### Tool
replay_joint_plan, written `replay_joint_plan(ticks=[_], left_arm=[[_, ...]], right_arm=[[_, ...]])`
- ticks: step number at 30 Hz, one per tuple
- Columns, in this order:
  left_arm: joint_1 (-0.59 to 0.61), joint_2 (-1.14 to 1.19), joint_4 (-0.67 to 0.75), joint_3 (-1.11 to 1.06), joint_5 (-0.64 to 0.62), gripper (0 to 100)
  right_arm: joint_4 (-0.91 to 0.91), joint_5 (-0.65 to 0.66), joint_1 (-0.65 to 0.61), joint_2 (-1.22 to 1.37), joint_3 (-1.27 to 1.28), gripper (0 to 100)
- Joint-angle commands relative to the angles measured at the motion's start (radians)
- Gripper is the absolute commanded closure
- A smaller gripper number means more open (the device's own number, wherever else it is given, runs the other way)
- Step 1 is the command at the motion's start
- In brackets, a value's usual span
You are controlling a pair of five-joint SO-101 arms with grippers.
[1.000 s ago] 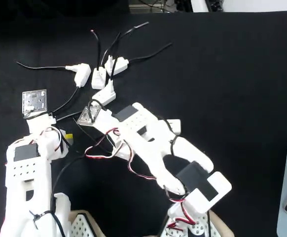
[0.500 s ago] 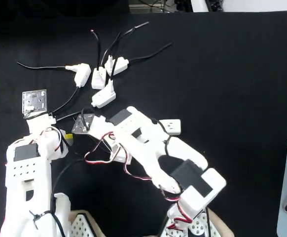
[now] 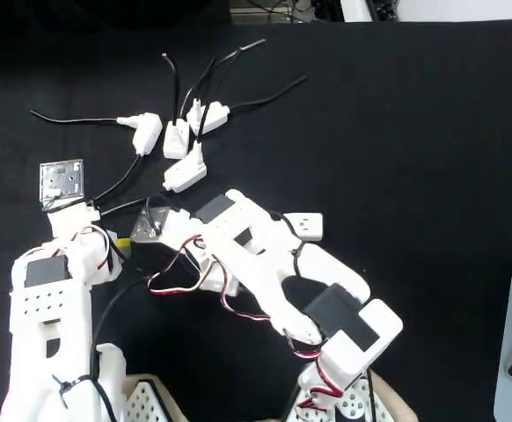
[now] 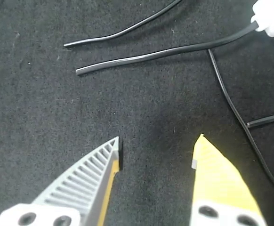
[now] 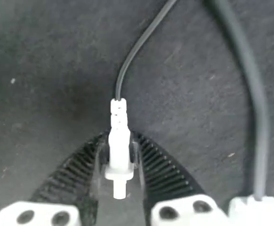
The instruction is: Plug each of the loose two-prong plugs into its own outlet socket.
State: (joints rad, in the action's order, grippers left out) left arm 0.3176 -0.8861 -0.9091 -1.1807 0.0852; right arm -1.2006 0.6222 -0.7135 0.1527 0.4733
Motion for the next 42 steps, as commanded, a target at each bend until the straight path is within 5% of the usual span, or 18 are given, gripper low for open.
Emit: replay_joint_plan(ticks=[1,12,16,25,31,42], left_arm=[[-0.001,-0.017,0.018,0.005,0.008,75],[0.008,-0.095,-0.114,0.162,-0.104,75],[0.001,-0.233,-0.222,0.229,-0.112,75],[-0.007,-0.534,-0.250,0.220,-0.221,74],[-0.110,-0.554,-0.247,0.179,-0.279,67],[-0.325,-0.557,-0.284,0.257,-0.275,67]], right_arm=[[-0.098,0.008,-0.009,-0.122,-0.079,98.6],[-0.155,-0.009,-0.011,-0.613,-0.079,98.7],[-0.153,-0.138,-0.011,-0.737,-0.081,98.7],[0.144,-0.356,-0.049,-1.078,0.191,98.7],[0.367,-0.364,-0.161,-1.343,0.460,98.7],[0.385,-0.491,-0.163,-1.319,0.499,98.7]])
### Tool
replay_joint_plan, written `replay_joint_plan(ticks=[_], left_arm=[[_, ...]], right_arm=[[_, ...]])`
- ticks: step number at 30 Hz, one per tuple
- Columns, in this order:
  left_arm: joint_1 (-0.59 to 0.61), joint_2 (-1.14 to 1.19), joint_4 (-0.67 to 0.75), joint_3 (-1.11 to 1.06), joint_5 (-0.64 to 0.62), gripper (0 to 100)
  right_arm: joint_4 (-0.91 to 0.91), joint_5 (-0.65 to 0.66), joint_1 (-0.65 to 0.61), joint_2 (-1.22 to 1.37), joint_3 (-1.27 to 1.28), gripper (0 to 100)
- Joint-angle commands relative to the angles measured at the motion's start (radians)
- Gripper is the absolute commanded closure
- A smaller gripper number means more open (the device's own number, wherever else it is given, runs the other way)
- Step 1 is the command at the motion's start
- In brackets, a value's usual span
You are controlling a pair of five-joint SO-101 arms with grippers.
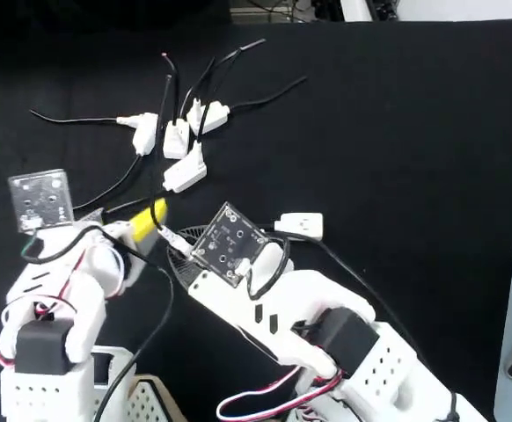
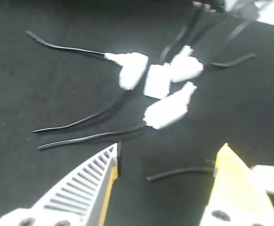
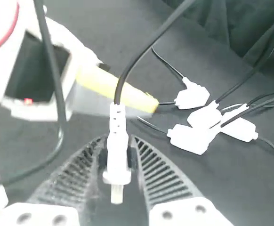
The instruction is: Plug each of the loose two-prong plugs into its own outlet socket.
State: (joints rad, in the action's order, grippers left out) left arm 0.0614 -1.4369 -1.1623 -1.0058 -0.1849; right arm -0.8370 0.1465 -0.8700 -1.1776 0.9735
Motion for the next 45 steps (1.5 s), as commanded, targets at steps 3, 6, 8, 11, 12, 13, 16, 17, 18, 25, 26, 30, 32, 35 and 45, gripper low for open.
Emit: replay_joint_plan(ticks=[3,6,8,11,12,13,16,17,18,25,26,30,32,35,45], left_arm=[[-0.111,-0.006,-0.075,0.136,-0.005,67],[-0.154,-0.006,-0.114,0.183,0.006,67],[-0.183,-0.006,-0.120,0.194,0.040,67],[-0.214,-0.006,-0.120,0.191,0.078,67],[-0.220,-0.006,-0.120,0.191,0.092,67],[-0.226,-0.006,-0.120,0.186,0.107,67],[-0.228,-0.006,-0.115,0.162,0.144,67],[-0.225,-0.006,-0.112,0.157,0.144,67],[-0.214,-0.006,-0.110,0.154,0.144,67],[-0.048,0.006,-0.049,0.140,0.152,67],[-0.045,0.006,-0.038,0.128,0.167,67],[-0.087,0.072,-0.009,0.081,0.296,67],[-0.107,0.153,0.017,0.074,0.322,68],[-0.140,0.305,0.058,0.104,0.388,68],[-0.341,0.798,0.261,0.180,0.666,68]], right_arm=[[0.023,-0.017,0.009,0.031,0.002,98.7],[0.023,-0.017,0.041,0.048,0.002,98.7],[0.023,-0.049,0.055,0.056,0.002,98.7],[0.023,-0.081,0.060,0.067,0.002,98.7],[0.023,-0.084,0.060,0.068,0.002,98.7],[0.023,-0.084,0.060,0.070,0.002,98.7],[0.023,-0.086,0.075,0.070,0.002,98.7],[0.023,-0.086,0.084,0.070,0.002,98.7],[0.020,-0.086,0.098,0.068,0.002,98.7],[0.015,-0.147,0.287,0.068,0.002,98.7],[0.014,-0.164,0.325,0.070,0.002,98.7],[0.017,-0.207,0.496,0.070,0.038,98.6],[0.017,-0.222,0.572,0.070,0.047,98.6],[0.017,-0.224,0.660,0.071,0.047,98.6],[0.021,-0.232,0.822,0.071,0.073,98.5]])
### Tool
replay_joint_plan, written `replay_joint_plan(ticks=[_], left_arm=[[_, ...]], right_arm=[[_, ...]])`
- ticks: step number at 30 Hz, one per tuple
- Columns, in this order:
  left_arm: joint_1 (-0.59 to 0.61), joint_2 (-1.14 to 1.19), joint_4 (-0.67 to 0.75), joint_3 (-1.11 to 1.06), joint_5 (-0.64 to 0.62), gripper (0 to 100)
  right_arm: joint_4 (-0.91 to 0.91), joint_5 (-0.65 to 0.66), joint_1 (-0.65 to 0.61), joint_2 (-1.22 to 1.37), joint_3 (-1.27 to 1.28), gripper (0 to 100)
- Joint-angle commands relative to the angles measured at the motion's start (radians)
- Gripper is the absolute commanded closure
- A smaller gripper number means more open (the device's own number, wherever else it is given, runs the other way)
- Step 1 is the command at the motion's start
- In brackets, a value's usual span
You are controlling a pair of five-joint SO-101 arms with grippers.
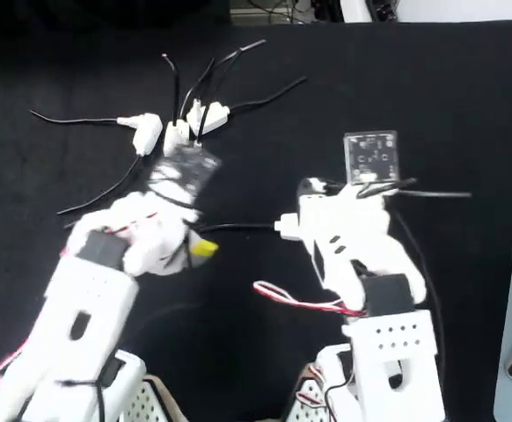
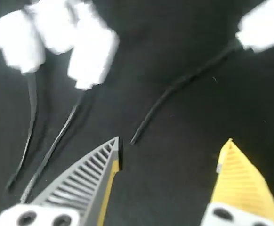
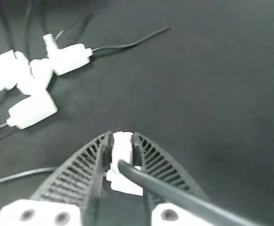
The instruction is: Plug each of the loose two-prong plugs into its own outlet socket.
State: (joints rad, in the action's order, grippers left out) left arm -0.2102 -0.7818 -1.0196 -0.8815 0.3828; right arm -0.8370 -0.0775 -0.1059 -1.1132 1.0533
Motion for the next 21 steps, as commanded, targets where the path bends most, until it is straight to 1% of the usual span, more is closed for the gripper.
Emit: replay_joint_plan(ticks=[1,4,8,12,16,21], left_arm=[[-0.081,0.178,0.158,0.056,0.106,68],[-0.090,0.282,0.282,0.058,0.104,68],[-0.085,0.423,0.431,0.065,0.110,68],[-0.093,0.540,0.548,0.068,0.132,72],[-0.105,0.635,0.591,0.111,0.161,72],[-0.102,0.755,0.588,0.191,0.164,73]], right_arm=[[0.021,-0.005,0.077,0.007,-0.007,98.5],[0.021,-0.003,0.104,0.007,-0.007,98.5],[0.021,-0.003,0.107,0.007,-0.012,98.5],[0.021,-0.003,0.107,0.007,-0.010,98.5],[0.021,-0.003,0.107,0.007,-0.007,98.5],[0.021,-0.003,0.107,0.007,-0.007,98.5]])
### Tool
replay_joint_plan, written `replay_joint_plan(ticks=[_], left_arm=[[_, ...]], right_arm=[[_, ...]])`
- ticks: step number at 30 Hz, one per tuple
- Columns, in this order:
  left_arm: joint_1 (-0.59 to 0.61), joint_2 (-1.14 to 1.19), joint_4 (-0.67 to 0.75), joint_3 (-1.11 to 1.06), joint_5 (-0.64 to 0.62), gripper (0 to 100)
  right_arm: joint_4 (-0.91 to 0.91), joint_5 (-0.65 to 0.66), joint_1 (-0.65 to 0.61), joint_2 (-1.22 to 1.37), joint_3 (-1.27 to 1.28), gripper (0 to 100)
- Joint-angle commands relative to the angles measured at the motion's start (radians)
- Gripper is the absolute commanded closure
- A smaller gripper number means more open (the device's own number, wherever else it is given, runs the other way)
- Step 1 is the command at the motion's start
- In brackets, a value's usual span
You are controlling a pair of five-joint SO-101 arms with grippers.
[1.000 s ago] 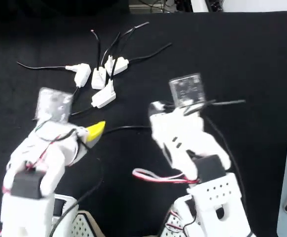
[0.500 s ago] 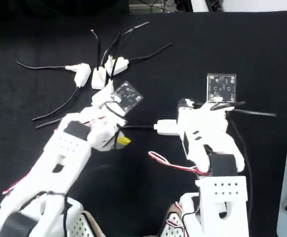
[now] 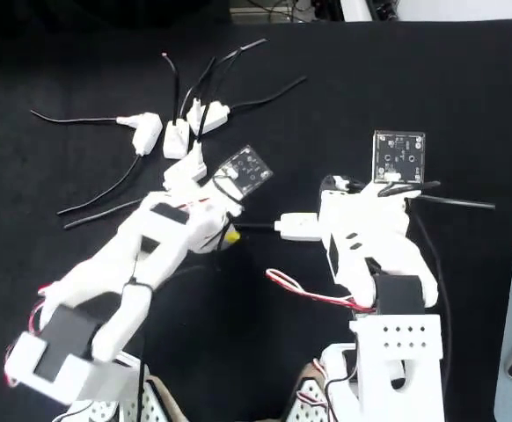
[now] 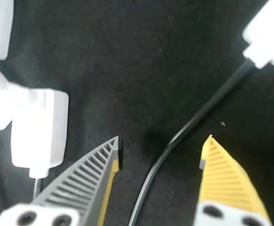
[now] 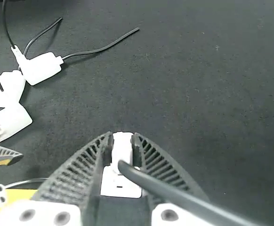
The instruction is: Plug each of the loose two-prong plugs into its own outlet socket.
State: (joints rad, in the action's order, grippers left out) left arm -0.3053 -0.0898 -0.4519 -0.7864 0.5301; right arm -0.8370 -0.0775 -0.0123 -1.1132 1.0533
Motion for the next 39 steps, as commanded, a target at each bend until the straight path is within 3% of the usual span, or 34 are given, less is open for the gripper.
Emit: replay_joint_plan(ticks=[1,4,10,17,27,35,39], left_arm=[[-0.007,0.087,0.018,0.105,0.018,73],[-0.008,0.141,0.015,0.107,0.020,74],[-0.016,0.120,-0.049,0.113,0.104,97],[-0.007,-0.023,-0.319,0.111,0.120,97],[0.048,-0.402,-0.744,0.077,0.120,97],[0.194,-0.710,-0.819,-0.120,0.124,97],[0.200,-0.816,-0.812,-0.275,0.120,97]], right_arm=[[0.021,-0.003,0.014,0.007,-0.007,98.5],[0.021,-0.003,0.014,0.007,-0.007,98.5],[0.021,-0.003,0.014,0.005,-0.007,98.5],[0.021,-0.003,0.014,0.001,-0.007,98.5],[0.021,-0.003,0.014,0.001,-0.007,98.5],[0.017,-0.003,0.009,0.004,-0.007,98.5],[0.017,-0.003,0.008,0.005,-0.007,98.5]])
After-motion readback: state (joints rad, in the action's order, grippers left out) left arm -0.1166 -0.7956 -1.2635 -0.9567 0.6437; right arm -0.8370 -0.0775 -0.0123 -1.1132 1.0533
